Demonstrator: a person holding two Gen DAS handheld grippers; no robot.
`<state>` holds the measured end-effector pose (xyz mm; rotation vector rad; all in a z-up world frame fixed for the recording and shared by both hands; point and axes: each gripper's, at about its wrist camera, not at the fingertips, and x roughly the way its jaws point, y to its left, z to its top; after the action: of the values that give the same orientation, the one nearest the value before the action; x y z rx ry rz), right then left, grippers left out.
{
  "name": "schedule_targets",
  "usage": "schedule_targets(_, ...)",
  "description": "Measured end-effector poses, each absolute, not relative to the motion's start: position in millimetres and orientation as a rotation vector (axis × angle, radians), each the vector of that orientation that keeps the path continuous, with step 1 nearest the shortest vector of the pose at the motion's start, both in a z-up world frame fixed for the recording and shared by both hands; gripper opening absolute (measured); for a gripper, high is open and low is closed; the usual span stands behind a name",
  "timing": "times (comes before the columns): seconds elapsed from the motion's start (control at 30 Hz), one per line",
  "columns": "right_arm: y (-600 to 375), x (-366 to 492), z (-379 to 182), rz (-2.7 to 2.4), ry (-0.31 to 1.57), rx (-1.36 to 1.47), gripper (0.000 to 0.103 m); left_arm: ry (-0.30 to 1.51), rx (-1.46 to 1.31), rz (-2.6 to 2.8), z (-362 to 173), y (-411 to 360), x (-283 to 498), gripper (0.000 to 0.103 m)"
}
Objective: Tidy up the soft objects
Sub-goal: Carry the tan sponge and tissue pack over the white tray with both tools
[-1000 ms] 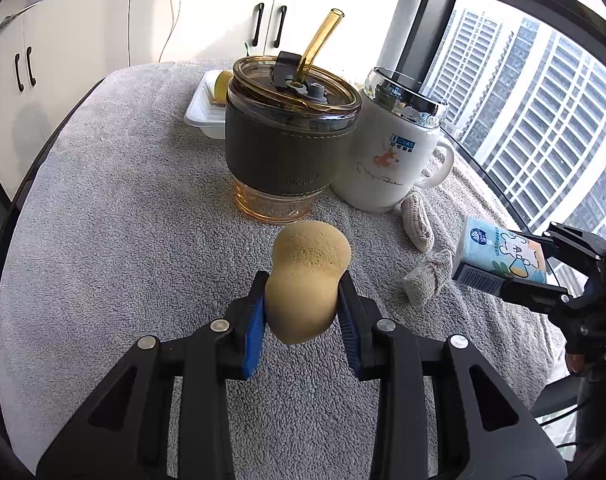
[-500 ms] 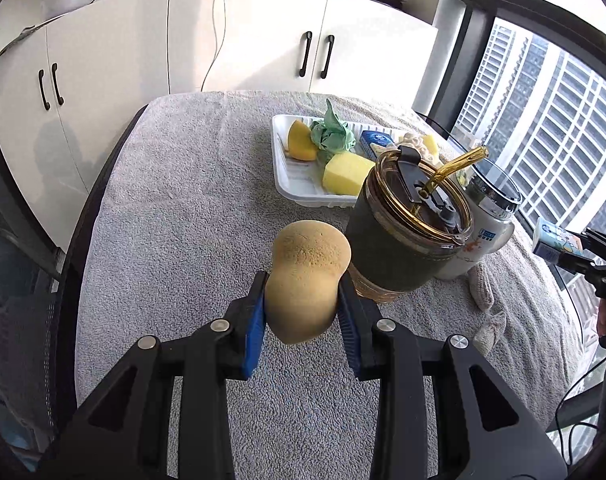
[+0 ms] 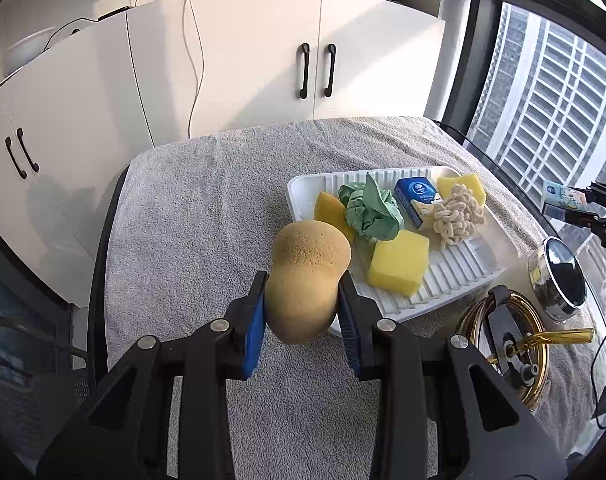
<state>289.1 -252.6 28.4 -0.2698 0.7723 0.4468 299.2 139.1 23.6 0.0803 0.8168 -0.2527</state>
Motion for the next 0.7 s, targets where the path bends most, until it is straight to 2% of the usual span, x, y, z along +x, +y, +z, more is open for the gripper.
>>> schedule_targets(0.4, -193.0, 387.1, 33.2, 0.576, 0.789, -0.361, 0.055, 0.858, 0.214, -0.385, 7.4, 96.8, 379.0, 0.031)
schedule_targets(0.7, -120.0, 424.0, 8.6, 0.748, 0.827, -0.469, 0.055, 0.869, 0.245, -0.454, -12.2, 74.3, 395.6, 0.031)
